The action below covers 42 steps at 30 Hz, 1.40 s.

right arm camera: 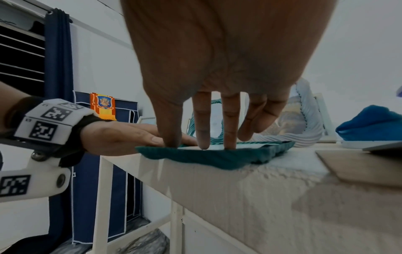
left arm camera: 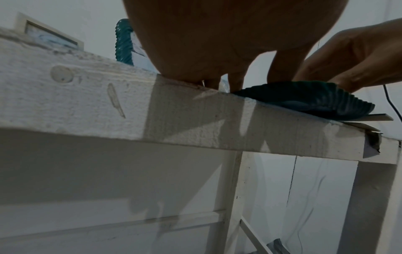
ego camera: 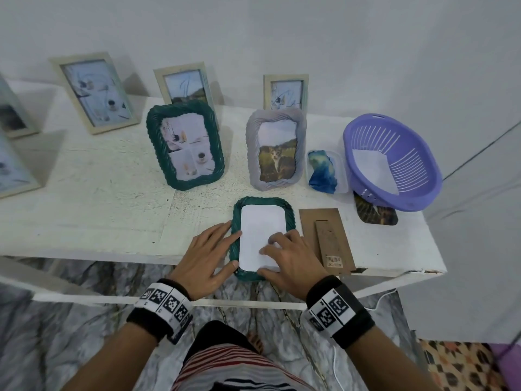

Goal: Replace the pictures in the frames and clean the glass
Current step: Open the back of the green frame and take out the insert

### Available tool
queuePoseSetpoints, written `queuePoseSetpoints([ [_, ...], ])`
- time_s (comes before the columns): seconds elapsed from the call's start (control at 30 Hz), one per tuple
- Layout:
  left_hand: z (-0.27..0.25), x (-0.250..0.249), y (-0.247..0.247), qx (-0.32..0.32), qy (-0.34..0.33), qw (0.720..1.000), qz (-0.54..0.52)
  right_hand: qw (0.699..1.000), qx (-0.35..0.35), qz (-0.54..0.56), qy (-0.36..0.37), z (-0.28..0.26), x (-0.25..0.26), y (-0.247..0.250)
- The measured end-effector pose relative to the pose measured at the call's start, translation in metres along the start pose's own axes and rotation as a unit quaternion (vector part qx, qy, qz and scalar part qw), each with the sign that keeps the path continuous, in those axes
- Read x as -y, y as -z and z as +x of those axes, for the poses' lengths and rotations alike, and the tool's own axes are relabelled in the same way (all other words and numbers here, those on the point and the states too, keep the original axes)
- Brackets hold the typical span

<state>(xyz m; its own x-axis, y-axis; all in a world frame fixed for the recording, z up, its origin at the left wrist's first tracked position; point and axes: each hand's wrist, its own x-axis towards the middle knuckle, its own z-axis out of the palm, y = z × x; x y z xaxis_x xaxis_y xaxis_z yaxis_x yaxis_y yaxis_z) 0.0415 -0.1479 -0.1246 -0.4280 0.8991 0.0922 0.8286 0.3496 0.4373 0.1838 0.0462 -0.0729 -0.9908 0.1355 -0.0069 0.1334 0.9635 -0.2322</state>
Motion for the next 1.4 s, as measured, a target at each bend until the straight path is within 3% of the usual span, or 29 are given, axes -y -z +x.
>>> queuePoseSetpoints([
  [0.3, 0.000, 0.002, 0.002, -0.020, 0.007, 0.998, -0.064, 0.996, -0.064, 0.050, 0.030, -0.008, 0.008, -0.004],
  [0.47, -0.001, 0.001, 0.001, -0.026, -0.011, 0.999, -0.038, 0.991, -0.124, 0.013, 0.037, -0.007, 0.016, 0.010],
  [0.67, -0.001, 0.002, -0.002, -0.029, -0.019, 0.999, -0.025, 0.988, -0.101, 0.117, -0.012, -0.009, 0.014, 0.014],
  [0.9, -0.002, 0.002, 0.000, -0.017, -0.014, 0.999, -0.031, 0.977, -0.189, 0.088, -0.048, -0.023, 0.004, 0.038],
  [1.17, -0.001, 0.005, 0.001, 0.001, -0.012, 0.999, -0.048, 0.974, -0.182, 0.081, -0.111, -0.055, -0.043, 0.068],
  [1.4, 0.005, 0.004, 0.012, -0.009, -0.018, 0.996, -0.091, 0.954, -0.175, 0.084, -0.227, -0.087, -0.097, 0.056],
])
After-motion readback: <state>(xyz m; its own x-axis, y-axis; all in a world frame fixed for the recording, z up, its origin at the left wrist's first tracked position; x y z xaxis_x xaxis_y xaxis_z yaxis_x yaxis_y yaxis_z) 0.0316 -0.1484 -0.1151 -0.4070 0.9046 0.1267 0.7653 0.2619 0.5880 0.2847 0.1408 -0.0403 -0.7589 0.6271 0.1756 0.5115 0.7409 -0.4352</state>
